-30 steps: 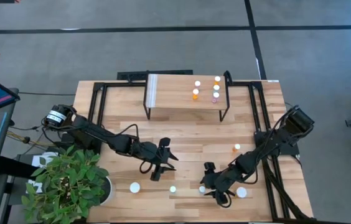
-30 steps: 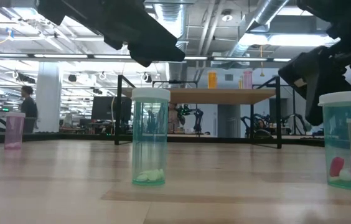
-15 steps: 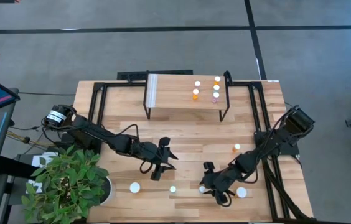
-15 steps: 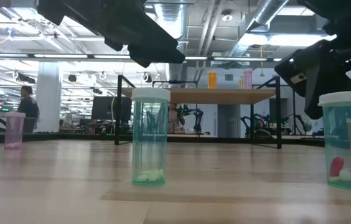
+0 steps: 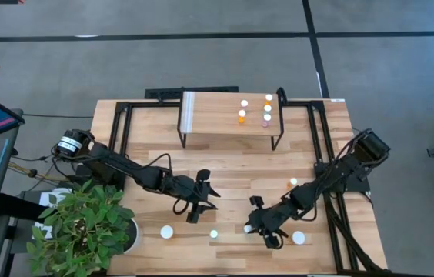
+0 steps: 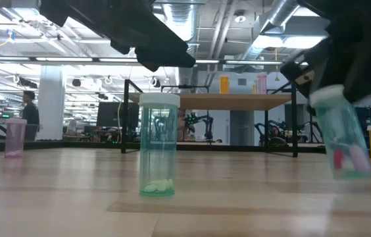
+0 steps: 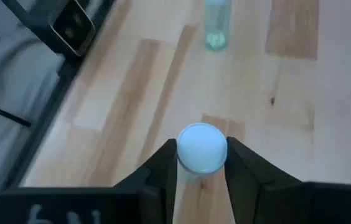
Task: Pick and place medicine bottles onto shelf by color
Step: Put the right green pill bottle on the shelf
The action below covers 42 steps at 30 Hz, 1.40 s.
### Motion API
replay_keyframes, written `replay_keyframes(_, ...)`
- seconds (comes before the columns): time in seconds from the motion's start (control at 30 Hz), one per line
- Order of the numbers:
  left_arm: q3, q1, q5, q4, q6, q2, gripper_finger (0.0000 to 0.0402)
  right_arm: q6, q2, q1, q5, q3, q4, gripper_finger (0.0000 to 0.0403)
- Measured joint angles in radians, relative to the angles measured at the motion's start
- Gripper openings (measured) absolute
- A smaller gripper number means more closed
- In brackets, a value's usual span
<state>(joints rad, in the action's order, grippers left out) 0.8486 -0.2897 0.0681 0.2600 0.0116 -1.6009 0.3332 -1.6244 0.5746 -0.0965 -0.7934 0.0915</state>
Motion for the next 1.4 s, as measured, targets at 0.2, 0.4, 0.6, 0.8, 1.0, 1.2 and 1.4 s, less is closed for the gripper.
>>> replay_keyframes(0.2, 0.000, 0.000, 0.000, -0.004, 0.000, 0.000, 0.0194, -0.049, 0.123, -0.029, 0.009, 0.000, -0.072, 0.0134)
replay_keyframes(0.4, 0.000, 0.000, 0.000, -0.007, 0.000, 0.000, 0.0194, -0.192, 0.325, -0.086, -0.042, 0.000, -0.171, 0.0130)
replay_keyframes(0.6, 0.000, 0.000, 0.011, -0.010, 0.005, 0.000, 0.0194, -0.386, 0.549, -0.212, -0.202, 0.000, -0.213, 0.0133)
replay_keyframes(0.8, 0.000, 0.000, 0.017, -0.009, 0.006, 0.000, 0.0194, -0.527, 0.683, -0.434, -0.248, -0.029, -0.230, 0.0135)
replay_keyframes(1.0, 0.000, 0.003, 0.026, -0.008, 0.006, 0.000, 0.0194, -0.578, 0.655, -0.656, -0.240, -0.191, -0.404, 0.0135)
replay_keyframes(1.2, 0.000, 0.003, 0.026, -0.006, 0.006, 0.000, 0.0194, -0.582, 0.560, -0.840, -0.098, -0.292, -0.527, 0.0137)
replay_keyframes(1.4, 0.000, 0.003, 0.026, -0.006, 0.004, 0.000, 0.0194, -0.604, 0.471, -0.993, -0.004, -0.294, -0.535, 0.0136)
